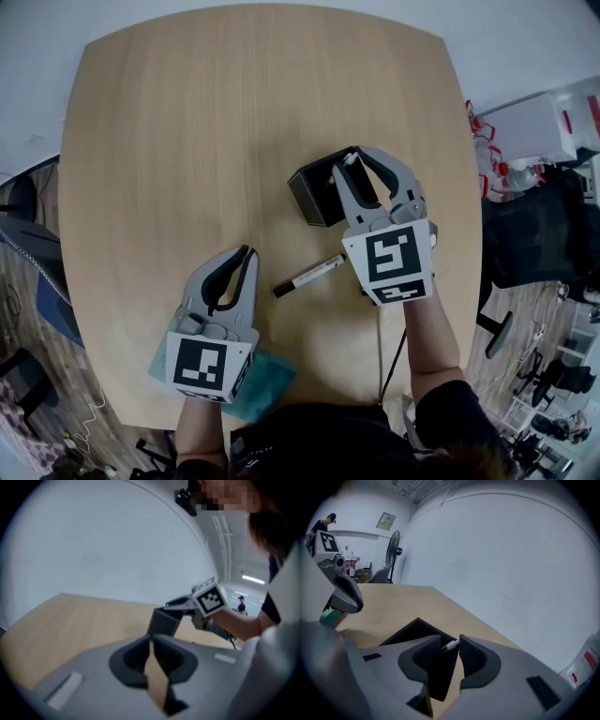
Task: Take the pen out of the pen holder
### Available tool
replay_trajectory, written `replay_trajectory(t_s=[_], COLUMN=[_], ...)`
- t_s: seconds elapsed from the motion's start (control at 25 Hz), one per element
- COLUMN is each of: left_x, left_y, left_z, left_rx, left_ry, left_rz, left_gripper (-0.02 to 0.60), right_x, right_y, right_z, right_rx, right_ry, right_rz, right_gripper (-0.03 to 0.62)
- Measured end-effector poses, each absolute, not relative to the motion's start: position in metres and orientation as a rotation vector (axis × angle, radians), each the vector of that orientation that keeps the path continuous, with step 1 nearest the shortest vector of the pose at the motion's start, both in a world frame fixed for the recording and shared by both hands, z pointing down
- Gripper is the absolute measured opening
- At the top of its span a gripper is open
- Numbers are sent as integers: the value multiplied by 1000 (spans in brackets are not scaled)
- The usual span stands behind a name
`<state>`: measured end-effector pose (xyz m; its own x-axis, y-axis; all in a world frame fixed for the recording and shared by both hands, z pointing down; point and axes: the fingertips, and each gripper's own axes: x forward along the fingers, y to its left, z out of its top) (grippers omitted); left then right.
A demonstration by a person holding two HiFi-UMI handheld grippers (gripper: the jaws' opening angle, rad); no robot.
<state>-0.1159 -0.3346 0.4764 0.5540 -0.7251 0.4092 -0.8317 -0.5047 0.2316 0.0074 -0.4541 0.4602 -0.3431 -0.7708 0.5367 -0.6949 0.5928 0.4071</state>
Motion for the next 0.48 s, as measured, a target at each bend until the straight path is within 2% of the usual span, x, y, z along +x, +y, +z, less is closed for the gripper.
replay_trajectory(t_s=[0.48], left_x=[-128], left_y=[-320], left_z=[457], left_rx=[2399], left_ry=[-1320], left_rz=[351], left_gripper=[31], right_x=[-2], right_y=[-438], right_z=[451], right_rx=[1154], right_ry=[-2129], right_rz=[-171], right_gripper=[82])
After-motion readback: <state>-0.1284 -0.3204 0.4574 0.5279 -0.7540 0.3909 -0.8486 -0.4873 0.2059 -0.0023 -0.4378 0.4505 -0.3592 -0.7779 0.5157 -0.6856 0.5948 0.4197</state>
